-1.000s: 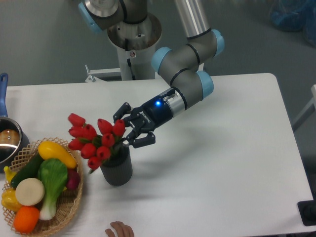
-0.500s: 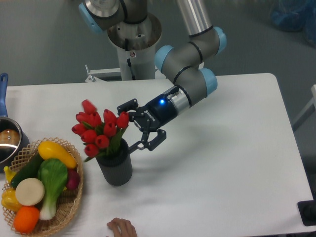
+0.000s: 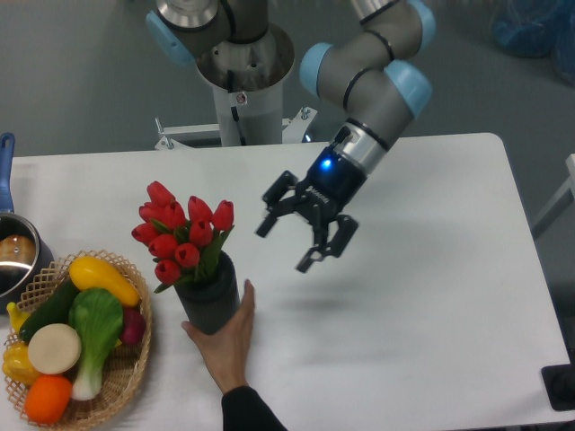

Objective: Insert the flowers into the vase

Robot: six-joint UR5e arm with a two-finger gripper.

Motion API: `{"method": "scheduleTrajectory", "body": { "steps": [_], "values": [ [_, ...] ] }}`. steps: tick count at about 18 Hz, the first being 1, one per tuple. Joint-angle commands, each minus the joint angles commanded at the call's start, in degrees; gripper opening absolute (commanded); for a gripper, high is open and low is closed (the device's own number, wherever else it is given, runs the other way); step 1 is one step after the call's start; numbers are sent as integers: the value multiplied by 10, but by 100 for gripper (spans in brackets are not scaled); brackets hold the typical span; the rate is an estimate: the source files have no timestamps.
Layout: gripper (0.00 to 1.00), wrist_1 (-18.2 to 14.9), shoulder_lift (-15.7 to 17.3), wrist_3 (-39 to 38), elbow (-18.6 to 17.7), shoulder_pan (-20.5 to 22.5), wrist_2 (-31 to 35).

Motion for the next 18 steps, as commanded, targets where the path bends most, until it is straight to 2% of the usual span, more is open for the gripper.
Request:
{"method": "scheduleTrajectory", "body": {
  "steps": [3,6,7,8,10,12,15,18],
  "values": [
    [100,-9,27,-3,26,32,53],
    [100,-60,71,6,40,53,172],
    [100,-76,77,7,54,53,208],
    [100,-107,80,6,69,55,229],
    [100,-192,99,9,94,73,233],
    [100,-252,118,64,105,104,233],
    [100,-307,136,181,102,145,233],
    [100,-328,142,214,99,163,233]
  ]
}}
